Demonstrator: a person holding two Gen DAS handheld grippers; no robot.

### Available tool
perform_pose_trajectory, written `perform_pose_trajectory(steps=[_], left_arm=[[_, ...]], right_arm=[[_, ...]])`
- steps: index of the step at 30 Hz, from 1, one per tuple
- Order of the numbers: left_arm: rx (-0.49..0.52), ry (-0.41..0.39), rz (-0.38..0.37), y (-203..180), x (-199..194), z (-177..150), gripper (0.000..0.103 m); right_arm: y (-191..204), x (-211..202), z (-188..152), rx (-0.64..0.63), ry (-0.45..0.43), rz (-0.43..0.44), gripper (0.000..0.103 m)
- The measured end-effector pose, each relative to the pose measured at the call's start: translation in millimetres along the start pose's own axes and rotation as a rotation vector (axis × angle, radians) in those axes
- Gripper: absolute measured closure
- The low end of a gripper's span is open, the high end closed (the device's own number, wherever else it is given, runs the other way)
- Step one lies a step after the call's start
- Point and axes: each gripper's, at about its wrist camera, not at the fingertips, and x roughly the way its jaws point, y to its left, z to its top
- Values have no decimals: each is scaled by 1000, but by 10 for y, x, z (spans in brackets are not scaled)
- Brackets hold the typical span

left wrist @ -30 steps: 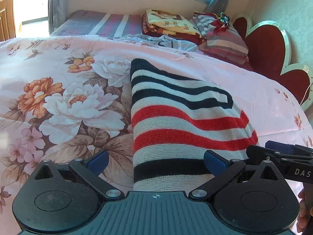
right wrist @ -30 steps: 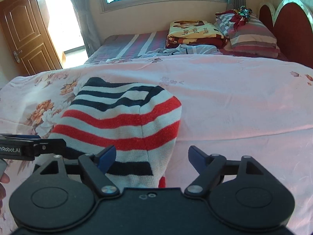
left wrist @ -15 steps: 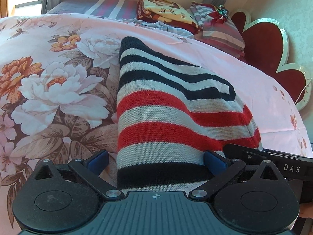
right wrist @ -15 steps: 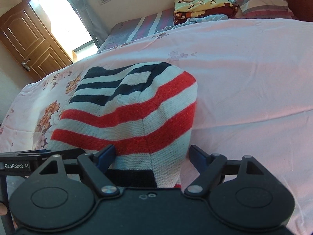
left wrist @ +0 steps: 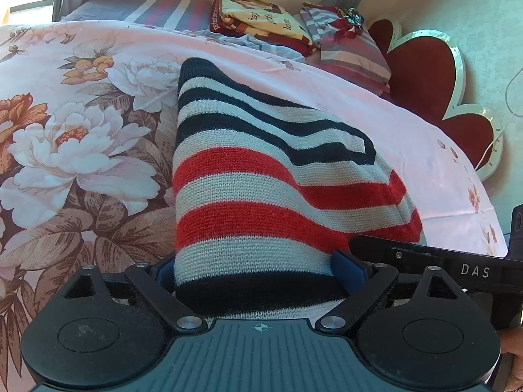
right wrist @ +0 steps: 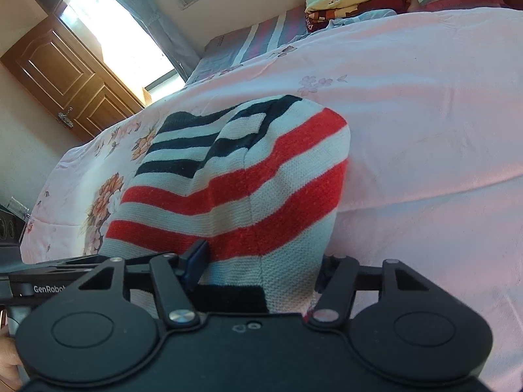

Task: Fold small clothes

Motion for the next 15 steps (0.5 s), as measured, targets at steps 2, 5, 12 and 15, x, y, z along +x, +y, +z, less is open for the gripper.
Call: perform_pose_trajectory(steps=[2,5,12,15], left_arm=[[3,5,-15,40,-7,-3,11],[-2,-3,-15,32,21,-15,11],[7,-9,17,-53,8,-14,15],[29,-21,29,-111,-48,-8,22]], right_arm=[[-15,1,1,-4,4,5,41],[-18,46,6,-8,8,18,36],[77,79,18,-20,14,-6,37],[97,39,2,10,7,18,54]])
